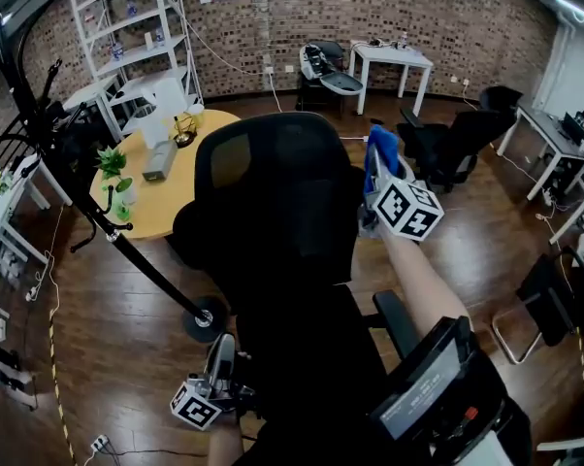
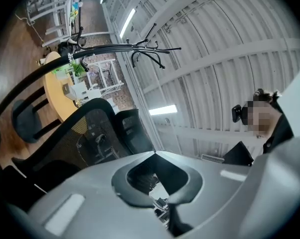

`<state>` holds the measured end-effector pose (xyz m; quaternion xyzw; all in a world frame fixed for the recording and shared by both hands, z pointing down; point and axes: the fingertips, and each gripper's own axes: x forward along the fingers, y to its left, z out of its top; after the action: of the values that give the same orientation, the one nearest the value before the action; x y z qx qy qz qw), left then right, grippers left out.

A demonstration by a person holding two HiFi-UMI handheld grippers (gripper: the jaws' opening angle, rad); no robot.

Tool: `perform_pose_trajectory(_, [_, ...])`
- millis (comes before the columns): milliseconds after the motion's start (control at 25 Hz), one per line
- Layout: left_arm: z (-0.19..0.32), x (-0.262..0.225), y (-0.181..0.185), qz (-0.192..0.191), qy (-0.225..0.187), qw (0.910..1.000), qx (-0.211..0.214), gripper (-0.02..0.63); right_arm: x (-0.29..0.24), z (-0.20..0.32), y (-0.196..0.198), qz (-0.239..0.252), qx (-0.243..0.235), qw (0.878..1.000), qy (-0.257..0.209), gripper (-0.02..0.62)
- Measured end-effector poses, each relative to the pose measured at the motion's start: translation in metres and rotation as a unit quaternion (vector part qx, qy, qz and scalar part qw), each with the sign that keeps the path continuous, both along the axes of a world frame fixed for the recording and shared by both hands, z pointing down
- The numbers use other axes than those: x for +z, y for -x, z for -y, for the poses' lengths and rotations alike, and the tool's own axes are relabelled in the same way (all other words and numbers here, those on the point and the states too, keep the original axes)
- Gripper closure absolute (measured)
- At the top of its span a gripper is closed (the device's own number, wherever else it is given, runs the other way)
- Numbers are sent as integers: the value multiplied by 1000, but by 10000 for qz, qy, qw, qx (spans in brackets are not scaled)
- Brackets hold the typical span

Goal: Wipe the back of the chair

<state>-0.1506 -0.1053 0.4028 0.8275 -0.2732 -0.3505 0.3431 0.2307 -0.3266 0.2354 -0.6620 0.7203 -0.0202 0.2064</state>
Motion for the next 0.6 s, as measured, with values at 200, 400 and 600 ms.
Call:
perform_pose_trajectory(200, [-17,1,37,8,100,9986,-519,600,41,37,103,-110,-839,9956,415,563])
perform_pose_trajectory(400, [-55,2,88,65,272,9900,-1385,600,72,60,218,-87,-1881,9786,826,563])
perform_pose_trajectory(600, [-83,9,128,87,391,9779,-2050,600,83,38,342,-427,-3139,9462,666,563])
